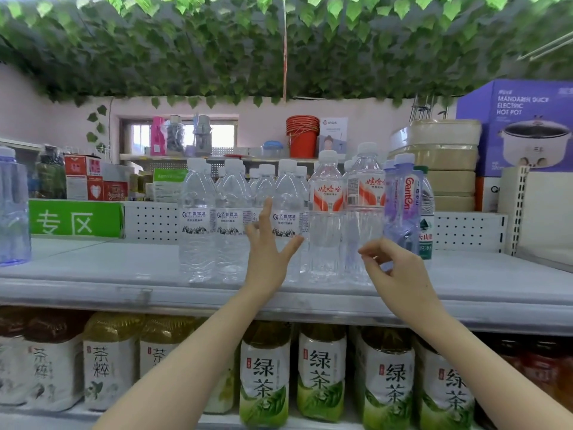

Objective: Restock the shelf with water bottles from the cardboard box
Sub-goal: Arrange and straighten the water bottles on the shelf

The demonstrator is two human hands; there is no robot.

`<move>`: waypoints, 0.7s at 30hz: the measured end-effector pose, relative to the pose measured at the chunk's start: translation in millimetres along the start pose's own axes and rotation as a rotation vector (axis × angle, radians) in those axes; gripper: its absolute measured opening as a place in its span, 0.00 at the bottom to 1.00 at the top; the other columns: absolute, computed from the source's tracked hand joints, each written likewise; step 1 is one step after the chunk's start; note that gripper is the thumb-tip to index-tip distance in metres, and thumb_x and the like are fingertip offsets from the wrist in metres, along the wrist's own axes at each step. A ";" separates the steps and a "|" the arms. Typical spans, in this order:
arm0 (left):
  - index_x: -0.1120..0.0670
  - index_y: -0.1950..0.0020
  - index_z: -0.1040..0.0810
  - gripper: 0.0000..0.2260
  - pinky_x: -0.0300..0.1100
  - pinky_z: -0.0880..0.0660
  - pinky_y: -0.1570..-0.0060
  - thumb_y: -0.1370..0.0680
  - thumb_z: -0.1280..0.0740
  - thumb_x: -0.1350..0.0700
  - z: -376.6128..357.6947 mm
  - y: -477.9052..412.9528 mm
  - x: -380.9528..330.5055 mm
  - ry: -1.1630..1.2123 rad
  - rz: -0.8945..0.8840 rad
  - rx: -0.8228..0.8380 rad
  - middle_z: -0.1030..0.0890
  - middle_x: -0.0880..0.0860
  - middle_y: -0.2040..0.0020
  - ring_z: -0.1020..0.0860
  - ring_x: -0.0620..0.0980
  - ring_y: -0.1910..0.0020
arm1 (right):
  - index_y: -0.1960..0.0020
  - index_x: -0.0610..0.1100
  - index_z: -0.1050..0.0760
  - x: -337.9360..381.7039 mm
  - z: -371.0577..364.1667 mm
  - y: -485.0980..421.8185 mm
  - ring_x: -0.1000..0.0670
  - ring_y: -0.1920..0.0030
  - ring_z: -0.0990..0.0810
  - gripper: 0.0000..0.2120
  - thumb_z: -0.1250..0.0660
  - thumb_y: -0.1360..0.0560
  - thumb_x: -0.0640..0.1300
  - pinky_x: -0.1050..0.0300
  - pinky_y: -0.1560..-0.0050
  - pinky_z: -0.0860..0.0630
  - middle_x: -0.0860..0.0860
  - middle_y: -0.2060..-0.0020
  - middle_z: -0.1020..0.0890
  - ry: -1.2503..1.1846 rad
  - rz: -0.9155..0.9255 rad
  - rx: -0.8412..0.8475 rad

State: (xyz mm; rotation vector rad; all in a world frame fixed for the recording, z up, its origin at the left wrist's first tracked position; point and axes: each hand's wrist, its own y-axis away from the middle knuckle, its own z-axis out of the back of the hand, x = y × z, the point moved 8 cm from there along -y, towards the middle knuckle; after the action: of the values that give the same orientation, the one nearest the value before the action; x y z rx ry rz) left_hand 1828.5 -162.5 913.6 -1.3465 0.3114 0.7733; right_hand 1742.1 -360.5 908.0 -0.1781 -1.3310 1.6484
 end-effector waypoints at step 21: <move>0.43 0.24 0.60 0.43 0.54 0.37 0.30 0.24 0.31 0.59 11.4 16.1 15.4 -0.233 0.024 0.174 0.49 0.51 0.22 0.47 0.53 0.24 | 0.50 0.51 0.25 13.5 -21.4 8.3 0.58 0.56 0.23 0.08 0.36 0.24 0.38 0.67 0.57 0.30 0.56 0.57 0.21 0.005 -0.029 0.088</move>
State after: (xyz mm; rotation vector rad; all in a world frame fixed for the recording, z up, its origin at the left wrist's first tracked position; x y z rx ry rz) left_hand 1826.5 -146.4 894.6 -1.0792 0.2048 0.8935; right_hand 1743.7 -335.6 898.7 -0.1103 -1.2488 1.6776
